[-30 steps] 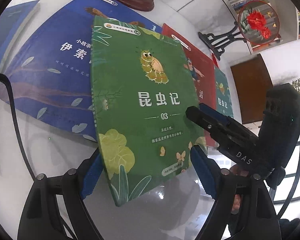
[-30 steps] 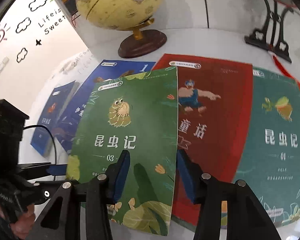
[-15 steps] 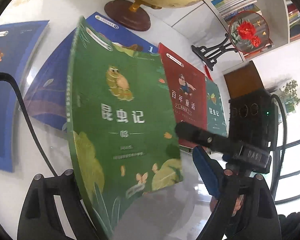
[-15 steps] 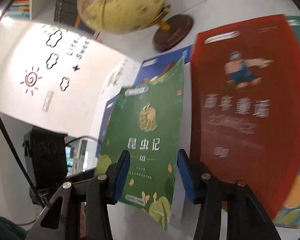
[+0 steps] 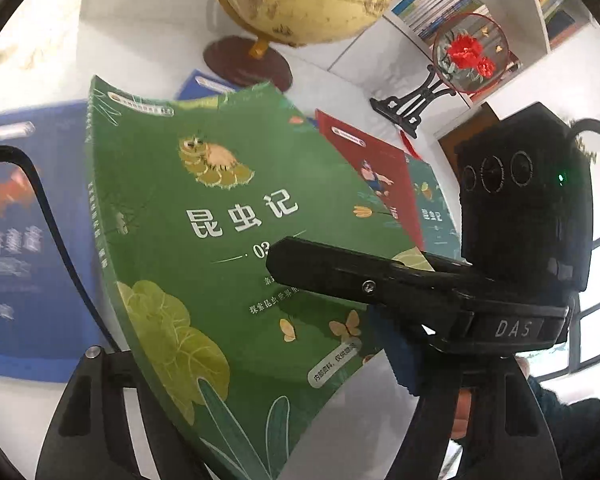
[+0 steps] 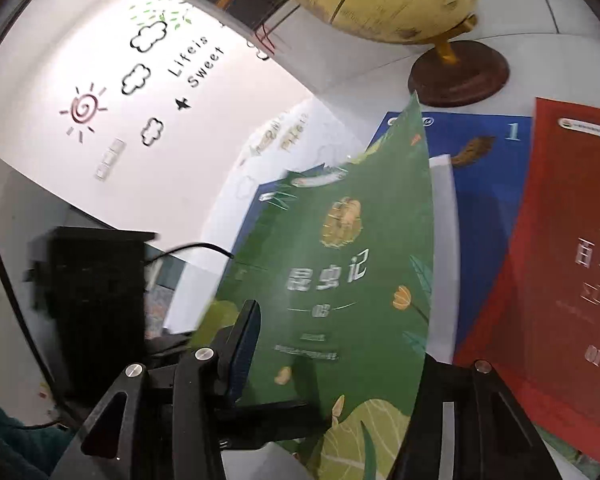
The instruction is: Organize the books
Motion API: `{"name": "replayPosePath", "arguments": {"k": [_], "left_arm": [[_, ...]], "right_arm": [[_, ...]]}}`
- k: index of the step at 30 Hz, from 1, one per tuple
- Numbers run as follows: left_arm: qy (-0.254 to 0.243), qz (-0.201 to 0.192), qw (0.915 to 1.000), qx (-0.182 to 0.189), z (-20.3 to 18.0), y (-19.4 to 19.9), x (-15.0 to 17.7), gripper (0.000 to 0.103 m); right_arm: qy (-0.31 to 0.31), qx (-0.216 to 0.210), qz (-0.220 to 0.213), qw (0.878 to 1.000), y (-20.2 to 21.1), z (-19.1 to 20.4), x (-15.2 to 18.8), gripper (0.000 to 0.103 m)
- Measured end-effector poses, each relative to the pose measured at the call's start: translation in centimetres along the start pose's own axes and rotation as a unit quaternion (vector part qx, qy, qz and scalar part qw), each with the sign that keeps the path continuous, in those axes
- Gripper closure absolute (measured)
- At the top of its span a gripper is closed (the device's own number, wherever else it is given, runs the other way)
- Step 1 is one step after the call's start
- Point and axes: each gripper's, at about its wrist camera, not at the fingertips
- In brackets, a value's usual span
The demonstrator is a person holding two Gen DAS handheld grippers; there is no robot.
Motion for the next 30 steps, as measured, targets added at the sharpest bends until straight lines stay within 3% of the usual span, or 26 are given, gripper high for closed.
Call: {"name": "replayPosePath", "arguments": {"k": [7,11,15,22,25,30], "left_arm": [[-0.041,-0.023,0.9989,-0.006,2.6,4.8,-1.1,0.033],[-0.050,-0.009,0.9986,-0.011,6.4,6.5,-1.8,0.033],[-0.029,0.016,0.9994,-0.007,10.8,6.2,-2.2,0.033],[0.016,0.037,0.9963,-0.075,16.6,6.6,-1.8,0.033],[0.037,0.044,0.9947,-0.086,18.2,7.0,-1.2,0.032],[0.036,0.045,0.9917,-0.115,18.4,7.4,-0.2,0.031]], "right_arm": [[0.048,0.016,-0.031,0.998,-1.5,5.4,0.0,0.055],[0.064,0.030,-0.033,0.997,-4.6,8.1,-1.0,0.055],[0.038,0.042,-0.020,0.998,-9.0,8.9,-2.1,0.055],[-0.005,0.074,0.004,0.997,-13.2,8.3,-1.8,0.055],[-0.014,0.081,0.009,0.997,-13.7,8.1,-1.9,0.055],[-0.029,0.096,0.030,0.994,-15.5,8.2,-2.1,0.055]]}}
Point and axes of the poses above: each gripper's, at about its wrist camera, not at the fingertips, and y roughly against the way its jaws point, z to its left, x to its underside
